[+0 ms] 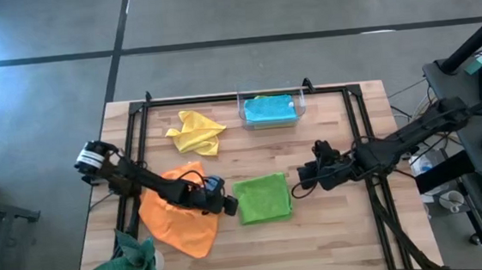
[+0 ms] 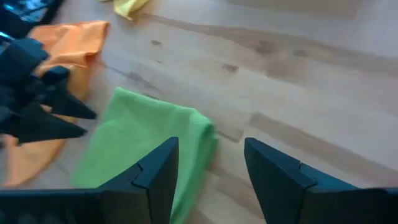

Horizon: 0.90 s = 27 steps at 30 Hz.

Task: Fold microfiber towels
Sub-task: Stack the green microfiber cloth on top of the blue microfiber cloth in the transparent bin

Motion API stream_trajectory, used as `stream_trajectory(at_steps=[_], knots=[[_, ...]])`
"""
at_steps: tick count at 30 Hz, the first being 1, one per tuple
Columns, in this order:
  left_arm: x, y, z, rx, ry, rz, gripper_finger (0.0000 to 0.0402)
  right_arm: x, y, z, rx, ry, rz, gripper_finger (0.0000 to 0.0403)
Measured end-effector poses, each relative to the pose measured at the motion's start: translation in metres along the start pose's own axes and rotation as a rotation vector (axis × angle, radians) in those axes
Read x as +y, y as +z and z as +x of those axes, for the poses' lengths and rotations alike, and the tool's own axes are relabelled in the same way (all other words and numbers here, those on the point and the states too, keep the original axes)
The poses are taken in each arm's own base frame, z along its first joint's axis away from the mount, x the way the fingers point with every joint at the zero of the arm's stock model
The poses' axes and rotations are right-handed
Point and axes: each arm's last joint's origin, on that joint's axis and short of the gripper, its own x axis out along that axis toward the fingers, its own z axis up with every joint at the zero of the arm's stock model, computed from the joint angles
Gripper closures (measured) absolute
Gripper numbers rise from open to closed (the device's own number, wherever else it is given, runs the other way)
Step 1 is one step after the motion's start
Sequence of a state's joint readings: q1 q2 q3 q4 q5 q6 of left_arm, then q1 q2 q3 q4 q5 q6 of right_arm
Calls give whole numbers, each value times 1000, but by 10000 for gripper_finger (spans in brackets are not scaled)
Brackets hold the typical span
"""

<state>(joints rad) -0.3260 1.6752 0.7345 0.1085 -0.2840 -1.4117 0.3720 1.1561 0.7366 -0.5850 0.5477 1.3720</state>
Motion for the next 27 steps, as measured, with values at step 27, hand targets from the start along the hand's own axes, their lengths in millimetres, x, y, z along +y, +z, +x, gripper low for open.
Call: stream_trajectory(at_steps=[27], knots=[[6, 17, 10, -47, 15, -43, 187, -5, -40, 82, 21, 28, 126, 220]])
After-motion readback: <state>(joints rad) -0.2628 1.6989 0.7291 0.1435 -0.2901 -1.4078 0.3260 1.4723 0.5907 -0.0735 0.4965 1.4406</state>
